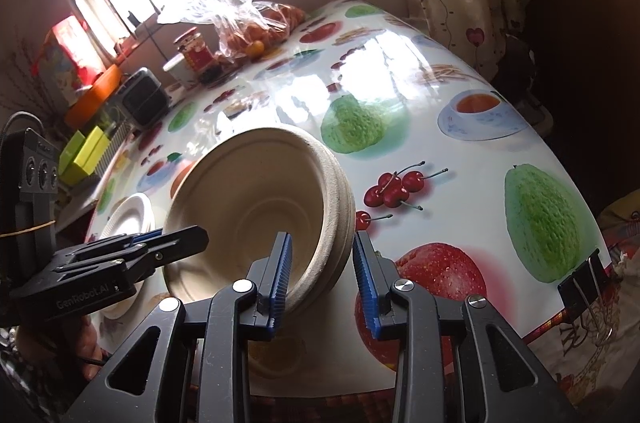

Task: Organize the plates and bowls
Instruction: 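Lift the nested tan bowls with the left tool and carry them over the white plates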

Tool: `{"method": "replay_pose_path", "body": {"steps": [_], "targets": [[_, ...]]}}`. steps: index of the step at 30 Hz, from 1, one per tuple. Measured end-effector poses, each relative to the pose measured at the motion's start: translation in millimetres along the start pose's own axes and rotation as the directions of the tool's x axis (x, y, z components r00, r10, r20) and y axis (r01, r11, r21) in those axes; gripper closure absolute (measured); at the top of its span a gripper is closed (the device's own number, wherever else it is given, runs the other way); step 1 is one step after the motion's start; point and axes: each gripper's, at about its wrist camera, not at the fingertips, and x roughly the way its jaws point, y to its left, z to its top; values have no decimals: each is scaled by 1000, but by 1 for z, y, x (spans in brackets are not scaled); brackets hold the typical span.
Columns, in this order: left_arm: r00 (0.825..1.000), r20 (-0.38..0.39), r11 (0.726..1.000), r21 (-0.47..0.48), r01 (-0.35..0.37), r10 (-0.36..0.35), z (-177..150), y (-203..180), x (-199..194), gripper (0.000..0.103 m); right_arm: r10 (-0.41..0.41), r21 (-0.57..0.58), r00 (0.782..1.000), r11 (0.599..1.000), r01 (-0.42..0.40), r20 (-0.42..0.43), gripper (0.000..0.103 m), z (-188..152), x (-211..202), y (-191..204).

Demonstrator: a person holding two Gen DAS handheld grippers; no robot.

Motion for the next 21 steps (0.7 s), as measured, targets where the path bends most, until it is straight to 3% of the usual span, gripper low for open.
{"method": "replay_pose_path", "body": {"steps": [21], "targets": [[998,47,1000,-13,-27,28,-4,5,-24,80,21,-39,1000,999,-20,16,72,5,-7,22]]}}
